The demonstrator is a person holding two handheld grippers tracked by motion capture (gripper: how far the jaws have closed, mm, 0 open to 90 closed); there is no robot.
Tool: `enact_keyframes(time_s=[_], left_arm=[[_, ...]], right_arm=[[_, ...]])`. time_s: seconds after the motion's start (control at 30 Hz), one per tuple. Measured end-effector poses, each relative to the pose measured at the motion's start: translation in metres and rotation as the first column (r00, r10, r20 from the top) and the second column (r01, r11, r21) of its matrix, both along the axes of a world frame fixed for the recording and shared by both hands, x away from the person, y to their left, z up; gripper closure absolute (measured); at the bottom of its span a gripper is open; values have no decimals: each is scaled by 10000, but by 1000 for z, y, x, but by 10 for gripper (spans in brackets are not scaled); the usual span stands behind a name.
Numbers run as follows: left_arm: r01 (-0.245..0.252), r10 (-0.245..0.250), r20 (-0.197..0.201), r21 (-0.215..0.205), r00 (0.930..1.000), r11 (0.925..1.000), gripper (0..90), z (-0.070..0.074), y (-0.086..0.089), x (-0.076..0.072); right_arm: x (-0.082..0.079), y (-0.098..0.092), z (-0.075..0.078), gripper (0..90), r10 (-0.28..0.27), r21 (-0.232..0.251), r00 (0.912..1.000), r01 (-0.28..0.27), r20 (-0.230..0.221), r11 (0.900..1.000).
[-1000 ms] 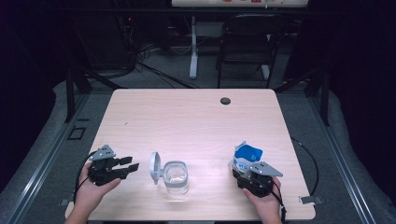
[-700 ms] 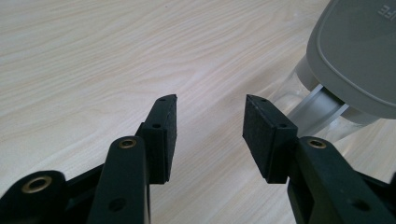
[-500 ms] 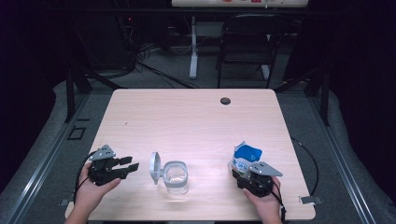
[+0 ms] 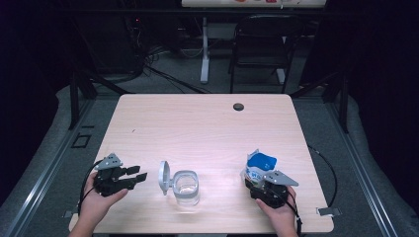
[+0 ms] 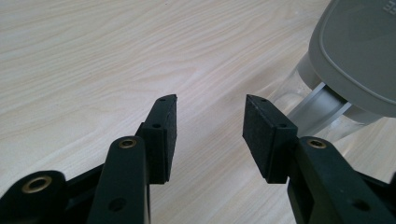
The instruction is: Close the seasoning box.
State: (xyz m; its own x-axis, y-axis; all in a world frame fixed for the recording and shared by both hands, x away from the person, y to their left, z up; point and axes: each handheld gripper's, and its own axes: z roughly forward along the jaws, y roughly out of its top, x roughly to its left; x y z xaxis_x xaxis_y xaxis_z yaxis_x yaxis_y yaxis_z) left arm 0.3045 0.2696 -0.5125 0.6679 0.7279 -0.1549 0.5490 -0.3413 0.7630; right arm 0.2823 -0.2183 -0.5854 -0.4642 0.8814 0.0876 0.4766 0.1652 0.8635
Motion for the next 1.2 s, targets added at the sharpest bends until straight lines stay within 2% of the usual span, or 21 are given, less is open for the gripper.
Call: enact_keyframes(time_s=[0.1,0.37,0.6,0.63,1.2], left_arm=[[15,-15,-4,-5,10000,10000,554,-1,0,1],[3,-3,-26,7,10000,10000,554,-1,0,1],[14,-14,-16,27,10000,10000,554,-1,1,1],[28,-28,-30,46,10000,10000,554,-1,1,1],[-46,46,-15,-19,10000,10000,554,-1,2,1]], right_arm=[[0,0,0,424,0,-85,10000,-1,-21,10000],[1,1,0,401,-130,121,9999,131,-54,9998],[2,4,0,400,-205,-104,9998,205,-35,9997],[2,6,0,397,-294,-303,9996,293,-18,9991],[3,7,1,430,-265,-314,9996,266,28,9992]])
